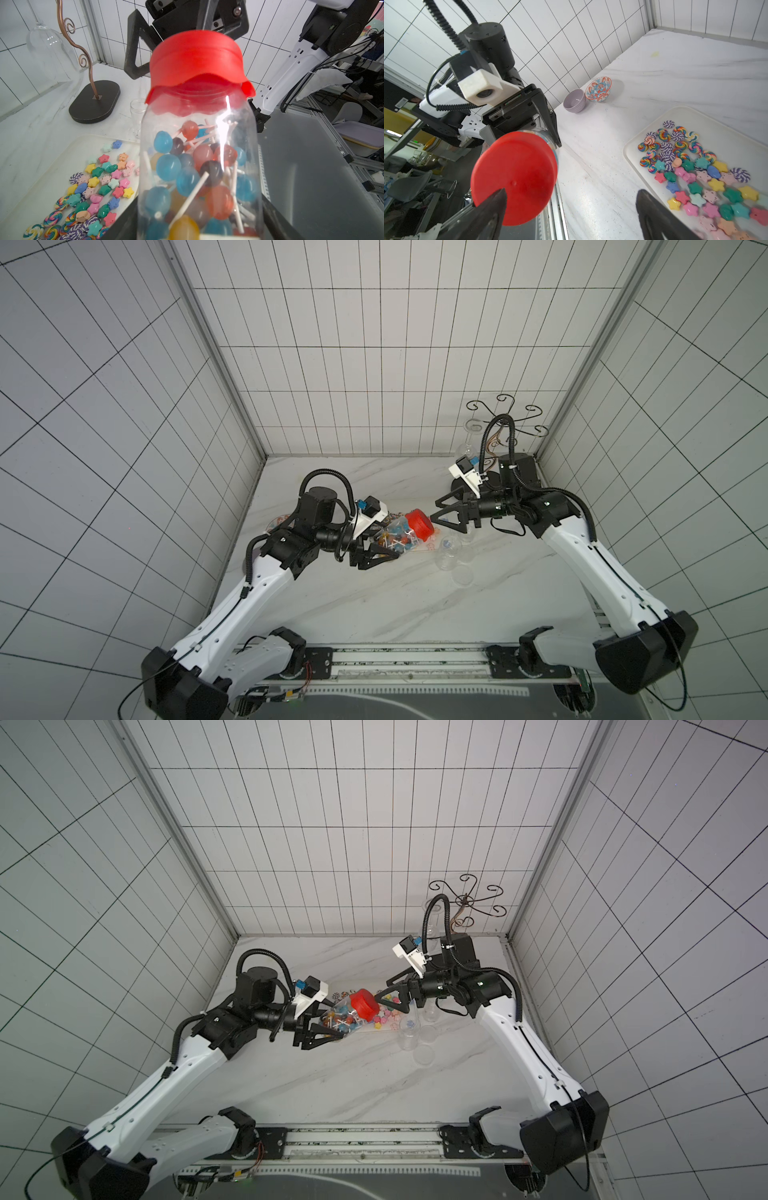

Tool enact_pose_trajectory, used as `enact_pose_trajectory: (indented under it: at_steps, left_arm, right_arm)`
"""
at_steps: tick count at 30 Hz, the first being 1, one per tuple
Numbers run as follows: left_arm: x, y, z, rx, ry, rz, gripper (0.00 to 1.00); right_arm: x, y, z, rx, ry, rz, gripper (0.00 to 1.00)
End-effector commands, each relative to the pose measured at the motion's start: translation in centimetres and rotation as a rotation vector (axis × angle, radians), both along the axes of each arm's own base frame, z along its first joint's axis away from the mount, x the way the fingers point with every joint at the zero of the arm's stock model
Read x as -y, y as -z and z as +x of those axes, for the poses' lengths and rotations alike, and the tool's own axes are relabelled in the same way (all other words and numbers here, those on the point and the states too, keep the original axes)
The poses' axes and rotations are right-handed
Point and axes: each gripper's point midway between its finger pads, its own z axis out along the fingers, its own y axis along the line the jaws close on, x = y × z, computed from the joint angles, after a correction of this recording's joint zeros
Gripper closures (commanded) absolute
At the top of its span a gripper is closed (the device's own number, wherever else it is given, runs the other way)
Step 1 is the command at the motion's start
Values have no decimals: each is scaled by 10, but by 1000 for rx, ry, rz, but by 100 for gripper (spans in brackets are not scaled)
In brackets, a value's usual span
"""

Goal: Pour the candies out of the jar
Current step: Unscrew the lid from the jar.

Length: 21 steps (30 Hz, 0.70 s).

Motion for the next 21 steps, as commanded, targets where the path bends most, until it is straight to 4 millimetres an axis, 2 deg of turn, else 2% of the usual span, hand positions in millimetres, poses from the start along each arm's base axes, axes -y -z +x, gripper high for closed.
enact_pose_trajectory:
  at_steps: [1,6,13,21]
  left_arm:
    - [-2,-21,6,127,-43,-41,39]
    - [-11,-21,20,188,-168,-29,39]
    - [-33,-9,43,341,-420,88,39]
    - [-31,19,39,446,-497,282,39]
  right_arm:
    - [8,-42,10,17,79,41,1]
    - [20,-37,22,-148,204,-21,0]
    - [22,-33,20,-331,218,-69,0]
    - [6,-16,18,-437,159,-69,0]
